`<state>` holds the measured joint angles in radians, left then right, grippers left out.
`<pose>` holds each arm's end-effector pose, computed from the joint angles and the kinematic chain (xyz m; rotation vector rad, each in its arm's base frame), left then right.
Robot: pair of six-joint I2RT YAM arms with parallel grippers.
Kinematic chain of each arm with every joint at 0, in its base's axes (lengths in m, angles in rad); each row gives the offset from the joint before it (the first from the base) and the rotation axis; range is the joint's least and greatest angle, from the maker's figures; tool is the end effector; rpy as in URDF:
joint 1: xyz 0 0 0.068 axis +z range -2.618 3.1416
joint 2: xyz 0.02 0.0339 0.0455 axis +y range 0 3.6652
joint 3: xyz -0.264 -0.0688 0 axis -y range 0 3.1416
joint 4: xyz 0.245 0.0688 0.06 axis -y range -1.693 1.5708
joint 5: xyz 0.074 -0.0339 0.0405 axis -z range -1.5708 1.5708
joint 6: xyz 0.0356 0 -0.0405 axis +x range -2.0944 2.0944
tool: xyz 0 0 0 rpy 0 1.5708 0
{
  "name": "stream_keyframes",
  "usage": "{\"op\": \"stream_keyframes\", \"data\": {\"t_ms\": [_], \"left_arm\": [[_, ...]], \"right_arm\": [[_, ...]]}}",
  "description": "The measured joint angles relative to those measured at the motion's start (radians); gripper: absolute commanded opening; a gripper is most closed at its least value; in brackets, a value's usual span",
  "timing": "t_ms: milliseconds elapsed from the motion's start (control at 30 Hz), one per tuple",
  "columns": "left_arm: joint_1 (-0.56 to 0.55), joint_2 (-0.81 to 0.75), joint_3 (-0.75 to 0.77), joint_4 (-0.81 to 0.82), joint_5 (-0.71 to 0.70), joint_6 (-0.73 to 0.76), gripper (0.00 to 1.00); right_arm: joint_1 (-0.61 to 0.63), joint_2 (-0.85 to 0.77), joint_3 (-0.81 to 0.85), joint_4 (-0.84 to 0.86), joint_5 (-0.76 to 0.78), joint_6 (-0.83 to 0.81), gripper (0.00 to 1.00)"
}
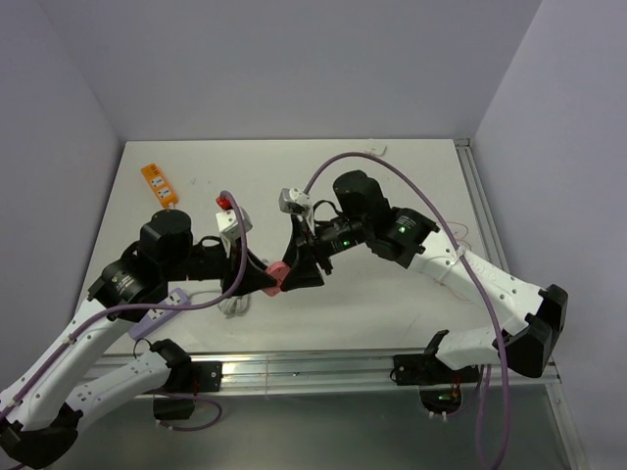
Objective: Insert the plug
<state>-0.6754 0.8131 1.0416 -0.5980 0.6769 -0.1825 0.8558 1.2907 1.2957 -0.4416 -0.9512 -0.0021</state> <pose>0.1098 -0.1165 0.3825 0.9536 1.8180 -1.2075 0.1601 0.2285 0.3884 -1.4397 1.5582 1.4766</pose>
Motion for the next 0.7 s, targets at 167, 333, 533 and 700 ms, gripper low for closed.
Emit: {"op": "stream_keyframes", "data": {"t_ms": [167,333,533,700], "left_arm": [[0.0,-0.006,-0.004,0.001,0.008,-0.002,0.0],[0.0,-0.007,-0.004,-0.019,0.035,0.005,0.0],[0.0,-0.051,-0.015,-0.007,0.042,0.017,0.0],[0.001,-0.101,-0.025,-0.004,0.029,0.014,0.25]], "right_arm": [[0.007,0.016,0.0,0.002,-0.004,-0.006,0.4],[0.012,0.034,0.001,0.0,-0.025,-0.03,0.0],[0.022,0.034,-0.001,0.041,-0.038,-0.003,0.0],[0.031,0.033,-0.03,0.137,-0.067,0.053,0.0]]}}
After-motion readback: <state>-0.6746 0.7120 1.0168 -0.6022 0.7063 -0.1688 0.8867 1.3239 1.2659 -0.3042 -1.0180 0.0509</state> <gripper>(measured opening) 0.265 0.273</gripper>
